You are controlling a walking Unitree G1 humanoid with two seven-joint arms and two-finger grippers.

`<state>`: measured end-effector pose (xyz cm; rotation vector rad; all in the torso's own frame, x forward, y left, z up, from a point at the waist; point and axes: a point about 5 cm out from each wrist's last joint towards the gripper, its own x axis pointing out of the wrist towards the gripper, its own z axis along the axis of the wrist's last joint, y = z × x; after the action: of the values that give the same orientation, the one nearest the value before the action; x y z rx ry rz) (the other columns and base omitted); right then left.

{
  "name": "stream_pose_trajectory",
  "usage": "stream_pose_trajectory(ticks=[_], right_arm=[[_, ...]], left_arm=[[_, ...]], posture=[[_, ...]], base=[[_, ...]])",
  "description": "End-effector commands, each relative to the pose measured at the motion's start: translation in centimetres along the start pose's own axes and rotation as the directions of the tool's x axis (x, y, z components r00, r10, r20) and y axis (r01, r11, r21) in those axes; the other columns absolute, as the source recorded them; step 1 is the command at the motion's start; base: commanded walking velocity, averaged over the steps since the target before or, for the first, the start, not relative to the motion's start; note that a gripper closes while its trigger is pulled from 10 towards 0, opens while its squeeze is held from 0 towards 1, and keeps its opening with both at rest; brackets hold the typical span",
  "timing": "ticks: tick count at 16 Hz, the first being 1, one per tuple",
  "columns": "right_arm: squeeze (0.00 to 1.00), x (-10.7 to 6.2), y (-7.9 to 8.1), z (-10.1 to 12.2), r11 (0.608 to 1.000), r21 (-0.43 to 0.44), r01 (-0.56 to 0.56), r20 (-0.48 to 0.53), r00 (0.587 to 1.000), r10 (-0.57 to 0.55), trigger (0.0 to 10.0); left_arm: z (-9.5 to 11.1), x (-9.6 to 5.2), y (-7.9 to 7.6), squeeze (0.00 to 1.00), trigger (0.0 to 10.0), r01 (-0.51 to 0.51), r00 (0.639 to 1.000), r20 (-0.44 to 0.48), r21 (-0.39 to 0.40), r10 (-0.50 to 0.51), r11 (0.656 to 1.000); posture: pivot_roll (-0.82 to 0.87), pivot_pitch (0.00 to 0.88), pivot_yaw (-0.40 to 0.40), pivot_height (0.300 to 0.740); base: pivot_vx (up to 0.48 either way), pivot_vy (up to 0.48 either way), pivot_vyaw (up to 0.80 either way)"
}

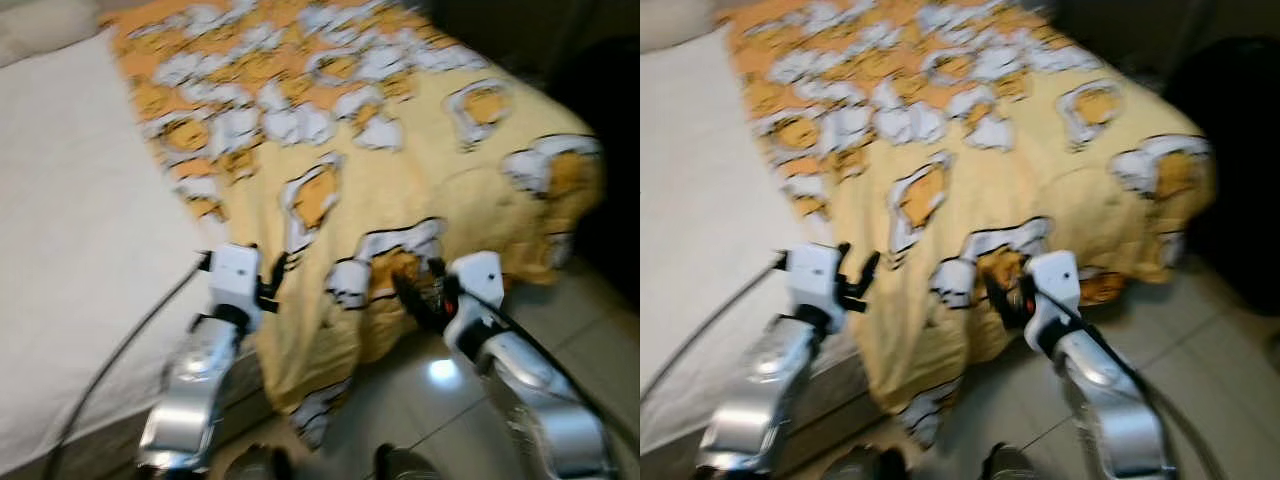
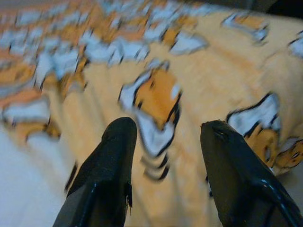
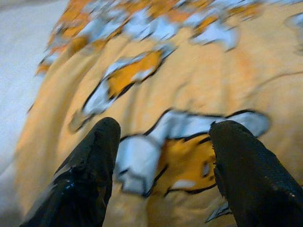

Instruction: Clean up the room

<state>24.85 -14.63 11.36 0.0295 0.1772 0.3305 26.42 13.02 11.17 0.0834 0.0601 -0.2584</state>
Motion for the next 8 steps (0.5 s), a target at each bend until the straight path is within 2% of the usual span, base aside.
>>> stream_pose_trajectory(ticks=[1, 3, 4, 8], right_arm=[[0.0, 0.1, -0.4, 0.2, 0.999, 0.008, 0.05, 0.025, 0.998, -0.05, 10.0], [0.0, 0.3, 0.6, -0.3, 0.998, 0.03, 0.046, 0.03, 0.998, -0.047, 10.0], [0.0, 0.5, 0.9, -0.5, 0.998, 0.037, 0.043, 0.026, 0.999, -0.044, 10.0], [0.0, 1.1, 0.5, -0.6, 0.995, 0.073, 0.073, 0.026, 0.997, -0.075, 10.0]], left_arm=[[0.5, -0.4, 0.3, 0.0, 10.0, 0.004, 1.0, 0.021, 0.014, -0.005, 1.0], [0.6, -1.7, 1.0, 0.0, 10.0, 0.008, 1.0, 0.016, 0.031, -0.009, 1.0], [0.4, -2.3, 1.4, 0.0, 10.0, -0.004, 1.0, -0.003, 0.014, 0.004, 1.0], [0.0, -3.3, 1.8, 0.0, 10.0, 0.062, 0.997, -0.056, 0.064, -0.059, 0.996]], posture=[[-0.06, 0.0, 0.027, 0.74], [-0.04, 0.0, 0.005, 0.74], [-0.03, 0.0, -0.002, 0.74], [0.0, 0.0, -0.011, 0.74]], base=[[0.0, 0.0, -0.8], [0.0, 0.0, -0.8], [0.0, 0.0, -0.8], [0.0, 0.0, -0.8]])
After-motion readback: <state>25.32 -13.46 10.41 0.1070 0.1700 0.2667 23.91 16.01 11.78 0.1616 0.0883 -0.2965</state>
